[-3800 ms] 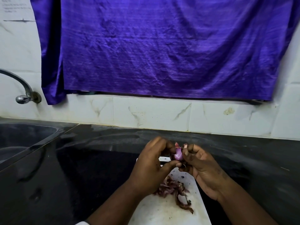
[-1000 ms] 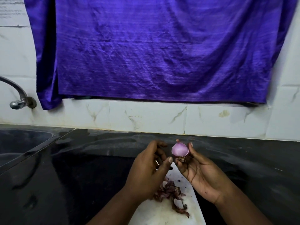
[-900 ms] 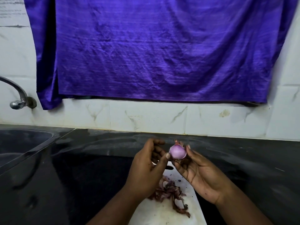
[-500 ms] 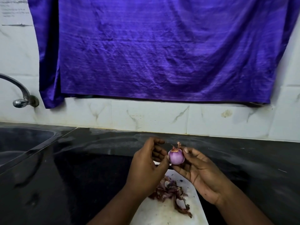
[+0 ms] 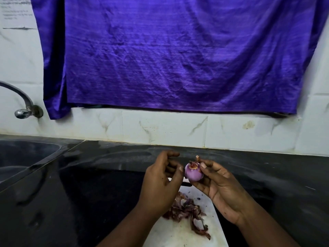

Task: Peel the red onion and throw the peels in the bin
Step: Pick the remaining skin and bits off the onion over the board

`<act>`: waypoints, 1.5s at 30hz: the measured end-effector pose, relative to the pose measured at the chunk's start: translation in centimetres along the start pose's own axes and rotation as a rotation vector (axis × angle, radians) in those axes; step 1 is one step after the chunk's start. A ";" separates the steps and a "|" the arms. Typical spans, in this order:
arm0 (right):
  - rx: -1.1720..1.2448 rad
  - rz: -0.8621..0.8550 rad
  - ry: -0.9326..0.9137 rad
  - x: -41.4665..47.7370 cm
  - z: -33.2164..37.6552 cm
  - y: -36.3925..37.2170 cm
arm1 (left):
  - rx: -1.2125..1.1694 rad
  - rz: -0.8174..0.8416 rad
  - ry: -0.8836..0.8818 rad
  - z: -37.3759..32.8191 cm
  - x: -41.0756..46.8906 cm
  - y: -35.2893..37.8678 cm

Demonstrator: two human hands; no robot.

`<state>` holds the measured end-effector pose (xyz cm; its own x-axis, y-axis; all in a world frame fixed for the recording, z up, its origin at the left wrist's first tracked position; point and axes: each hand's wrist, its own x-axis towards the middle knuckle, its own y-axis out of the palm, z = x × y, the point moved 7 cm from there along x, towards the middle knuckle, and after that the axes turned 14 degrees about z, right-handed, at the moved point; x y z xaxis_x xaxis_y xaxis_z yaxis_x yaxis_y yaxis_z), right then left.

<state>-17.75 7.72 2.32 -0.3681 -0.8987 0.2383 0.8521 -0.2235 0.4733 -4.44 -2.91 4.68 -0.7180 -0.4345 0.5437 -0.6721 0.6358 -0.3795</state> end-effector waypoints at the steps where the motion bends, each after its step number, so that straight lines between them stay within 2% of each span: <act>1: 0.003 0.006 0.003 0.0 0.0 0.0 | -0.039 0.017 -0.008 0.0 0.0 0.2; 4: 0.007 0.023 0.008 0.0 0.0 0.0 | -0.116 0.053 -0.031 0.2 0.1 0.4; 8: 0.033 0.035 0.000 0.0 0.1 0.0 | -0.217 0.019 -0.046 1.0 0.3 0.4; 15: -0.005 0.045 -0.007 -0.1 0.1 0.2 | -0.240 -0.031 -0.056 1.5 0.3 0.2; 22: 0.035 0.110 -0.046 -0.1 0.5 1.1 | -0.492 -0.058 -0.096 2.3 0.8 -0.1; 26: 0.037 0.159 -0.020 -0.2 0.1 1.4 | -0.384 -0.061 -0.158 3.2 0.7 -0.2; 30: 0.104 0.218 -0.007 -0.4 0.2 1.6 | -0.199 -0.132 -0.259 4.9 0.4 -1.2; 33: 0.112 0.210 0.016 -0.5 0.2 1.7 | -0.014 -0.048 -0.284 4.8 0.4 -1.1; 36: 0.066 0.132 0.044 -0.3 -0.4 0.8 | 0.091 0.027 -0.230 3.7 0.5 -0.5; 42: 0.002 0.047 0.099 0.2 -1.1 -0.6 | -0.038 0.042 -0.025 0.7 0.4 0.1; 45: -0.031 0.034 0.112 0.2 -1.2 -0.7 | -0.032 0.041 0.013 0.4 0.3 0.1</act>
<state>-17.94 7.28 1.04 -0.2961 -0.9422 0.1568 0.8750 -0.2018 0.4400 -4.82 -3.27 4.50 -0.7424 -0.3993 0.5380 -0.6358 0.6729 -0.3780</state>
